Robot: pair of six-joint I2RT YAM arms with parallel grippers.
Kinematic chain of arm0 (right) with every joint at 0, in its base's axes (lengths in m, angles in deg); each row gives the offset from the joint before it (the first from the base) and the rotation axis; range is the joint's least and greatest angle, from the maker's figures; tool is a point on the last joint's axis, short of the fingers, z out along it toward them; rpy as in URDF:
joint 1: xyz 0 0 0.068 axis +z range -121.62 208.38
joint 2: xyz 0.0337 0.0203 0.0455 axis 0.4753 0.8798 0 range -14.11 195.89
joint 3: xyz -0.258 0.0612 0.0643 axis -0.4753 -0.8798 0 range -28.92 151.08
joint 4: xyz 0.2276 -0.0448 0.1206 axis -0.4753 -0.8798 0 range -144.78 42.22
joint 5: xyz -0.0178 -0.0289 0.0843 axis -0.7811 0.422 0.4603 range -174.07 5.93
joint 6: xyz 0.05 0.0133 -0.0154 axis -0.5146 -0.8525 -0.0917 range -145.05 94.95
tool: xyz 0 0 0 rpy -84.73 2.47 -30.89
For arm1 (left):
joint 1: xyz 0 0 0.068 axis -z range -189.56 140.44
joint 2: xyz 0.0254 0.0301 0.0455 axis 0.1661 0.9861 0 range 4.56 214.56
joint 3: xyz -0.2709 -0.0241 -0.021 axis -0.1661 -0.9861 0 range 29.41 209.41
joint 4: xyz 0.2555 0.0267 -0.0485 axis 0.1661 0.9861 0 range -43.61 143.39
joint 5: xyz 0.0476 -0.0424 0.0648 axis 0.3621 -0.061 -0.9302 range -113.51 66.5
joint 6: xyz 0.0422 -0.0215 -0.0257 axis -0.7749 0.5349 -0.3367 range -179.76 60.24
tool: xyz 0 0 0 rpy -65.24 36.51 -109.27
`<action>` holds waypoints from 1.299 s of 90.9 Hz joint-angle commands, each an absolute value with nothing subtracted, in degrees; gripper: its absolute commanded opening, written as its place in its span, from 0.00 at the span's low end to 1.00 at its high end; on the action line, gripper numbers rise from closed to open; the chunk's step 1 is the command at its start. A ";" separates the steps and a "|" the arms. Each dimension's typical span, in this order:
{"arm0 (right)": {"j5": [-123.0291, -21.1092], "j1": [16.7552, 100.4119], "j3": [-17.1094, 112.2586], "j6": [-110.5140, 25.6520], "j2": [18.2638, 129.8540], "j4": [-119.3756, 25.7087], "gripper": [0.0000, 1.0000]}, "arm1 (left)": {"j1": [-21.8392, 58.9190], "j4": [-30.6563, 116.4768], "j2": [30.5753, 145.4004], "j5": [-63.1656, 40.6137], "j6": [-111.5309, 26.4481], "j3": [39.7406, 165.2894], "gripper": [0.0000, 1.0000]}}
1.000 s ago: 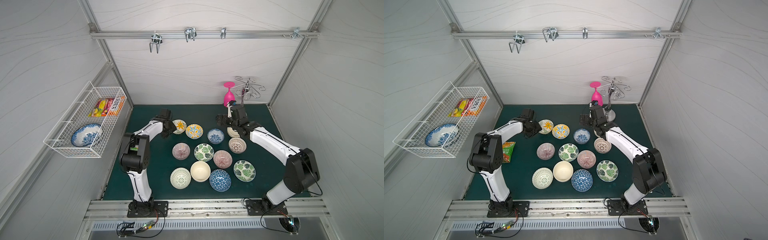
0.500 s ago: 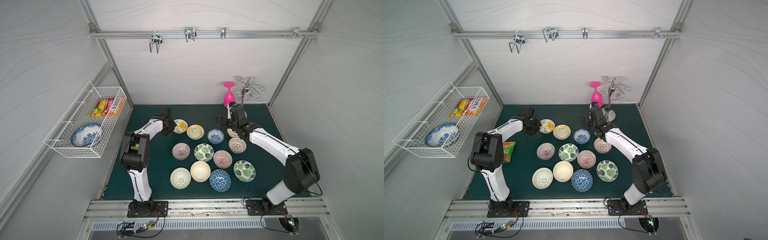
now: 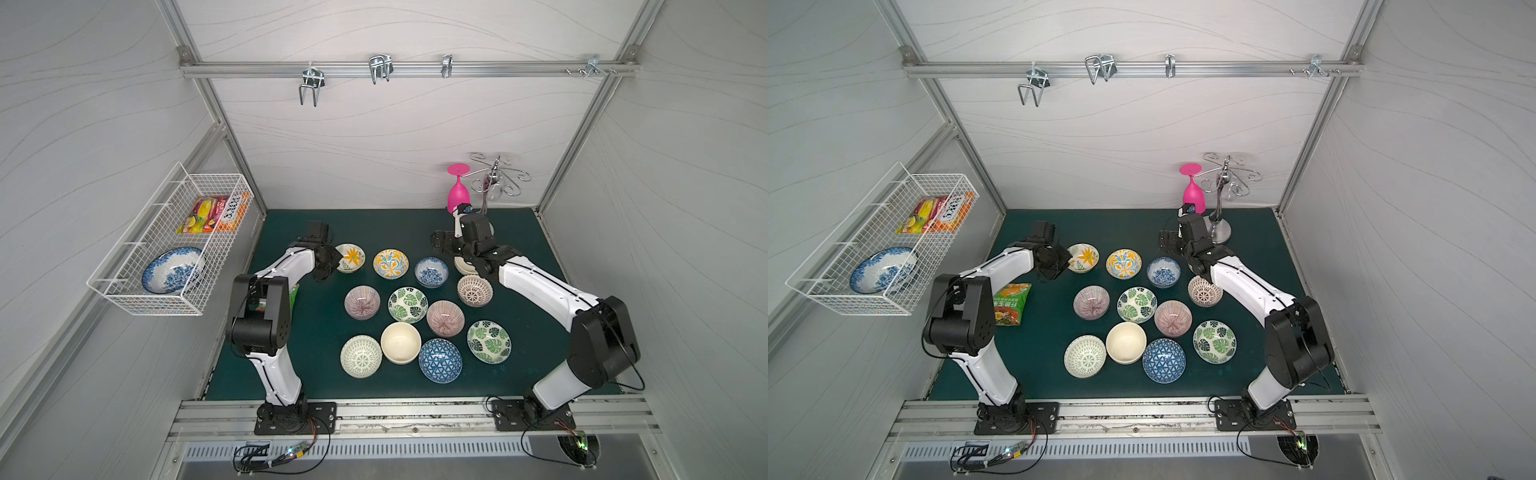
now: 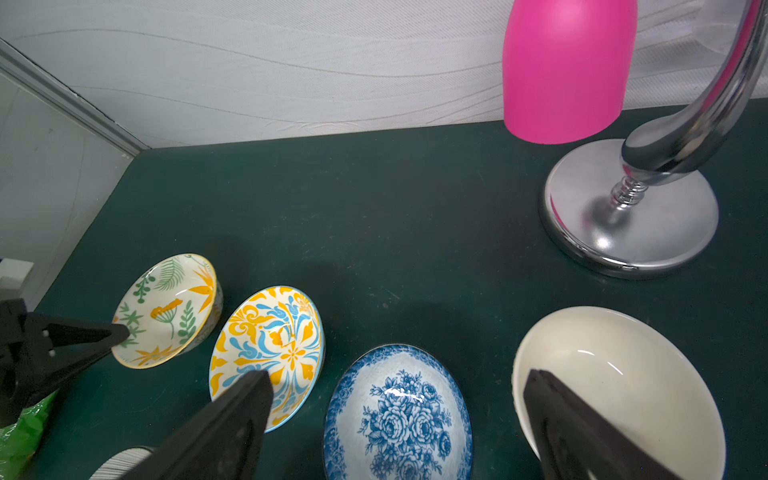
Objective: Stack the bowls
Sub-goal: Pick up the bowl from the center of the board, then place the bowl on the bowl.
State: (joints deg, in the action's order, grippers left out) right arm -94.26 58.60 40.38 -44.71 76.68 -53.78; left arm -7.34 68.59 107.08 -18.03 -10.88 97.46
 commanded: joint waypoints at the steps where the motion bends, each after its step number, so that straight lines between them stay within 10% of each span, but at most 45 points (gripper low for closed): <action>1: -93.87 58.91 40.25 -44.59 75.13 -52.58 0.99 | -9.27 67.80 104.73 -16.42 -10.00 94.57 0.00; 118: -93.41 58.88 40.61 -43.53 75.96 -52.35 0.99 | 8.58 56.46 105.76 -7.37 -8.81 100.49 0.00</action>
State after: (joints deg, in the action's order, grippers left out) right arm -93.72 58.60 40.38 -44.51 76.68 -53.13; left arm 7.98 63.36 105.05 -9.11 -9.59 99.34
